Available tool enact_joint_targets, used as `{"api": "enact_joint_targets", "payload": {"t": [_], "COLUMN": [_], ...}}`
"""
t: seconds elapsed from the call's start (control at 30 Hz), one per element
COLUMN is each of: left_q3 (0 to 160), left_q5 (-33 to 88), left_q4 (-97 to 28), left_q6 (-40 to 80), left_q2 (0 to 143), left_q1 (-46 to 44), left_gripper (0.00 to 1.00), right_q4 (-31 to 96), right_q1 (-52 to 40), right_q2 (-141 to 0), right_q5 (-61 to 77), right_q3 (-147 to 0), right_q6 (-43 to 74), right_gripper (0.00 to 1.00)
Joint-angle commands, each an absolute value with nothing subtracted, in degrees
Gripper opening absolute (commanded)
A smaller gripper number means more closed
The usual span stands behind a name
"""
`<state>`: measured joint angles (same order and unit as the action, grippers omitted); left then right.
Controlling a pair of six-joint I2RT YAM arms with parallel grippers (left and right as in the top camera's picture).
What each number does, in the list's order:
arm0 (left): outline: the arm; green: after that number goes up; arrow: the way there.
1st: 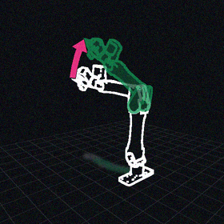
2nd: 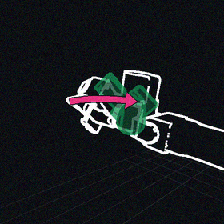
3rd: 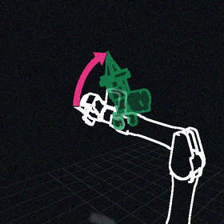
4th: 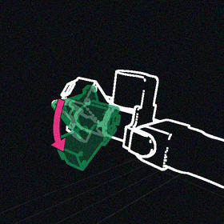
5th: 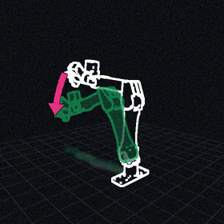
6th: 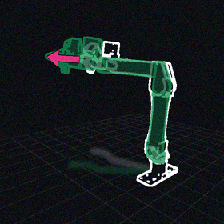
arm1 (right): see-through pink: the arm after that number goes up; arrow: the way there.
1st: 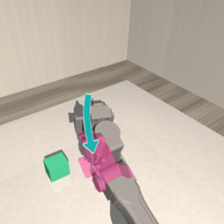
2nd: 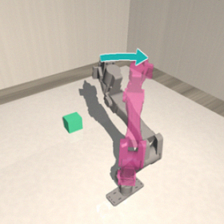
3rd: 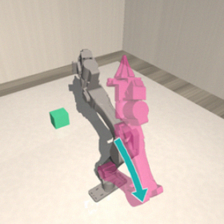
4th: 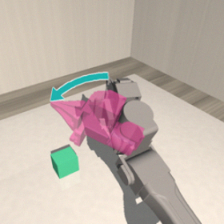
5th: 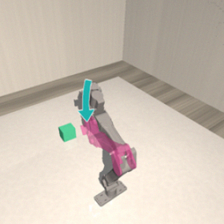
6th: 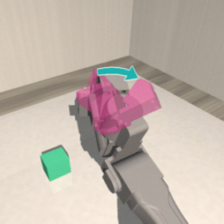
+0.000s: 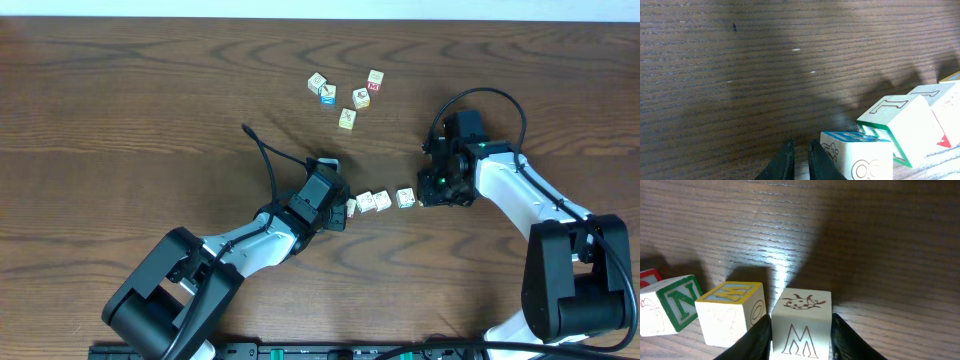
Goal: Lift 5 blocks
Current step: 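Carry the M block with the right gripper to the row's right end, then lower the M block beside the airplane block and open right gripper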
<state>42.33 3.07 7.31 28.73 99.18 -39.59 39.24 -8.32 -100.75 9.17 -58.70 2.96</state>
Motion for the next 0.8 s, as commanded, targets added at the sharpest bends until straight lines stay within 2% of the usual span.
{"api": "enact_joint_targets", "payload": {"t": [0.0, 0.17, 0.37, 0.57, 0.67, 0.77], "left_q3": [42.06, 42.06, 42.06, 42.06, 42.06, 42.06], "left_q5": [2.35, 2.33, 2.35, 2.11, 1.89, 1.67], "left_q4": [6.96, 6.96, 6.96, 6.96, 6.96, 6.96], "left_q6": [29.02, 28.77, 28.34, 28.16, 28.14, 28.16], "left_q2": [99.98, 99.98, 99.98, 99.98, 99.98, 100.01], "left_q1": [-39.62, -39.62, -39.62, -39.62, -39.62, -39.62], "left_gripper": [0.13, 0.13, 0.13, 0.12, 0.13, 0.13], "right_q4": [39.0, 38.89, 38.76, 38.81, 39.05, 39.59], "right_q1": [-8.23, -8.23, -8.23, -8.23, -8.23, -8.23], "right_q2": [-100.4, -100.4, -100.4, -100.4, -100.4, -100.4], "right_q5": [8.84, 8.82, 6.24, 6.26, 6.28, 6.13], "right_q3": [-58.3, -58.7, -61.19, -64.58, -66.02, -66.52], "right_q6": [2.72, 2.72, 3.84, 3.86, 4.23, 4.25], "right_gripper": [0.39, 0.41, 0.38, 0.26, 0.26, 0.2]}}
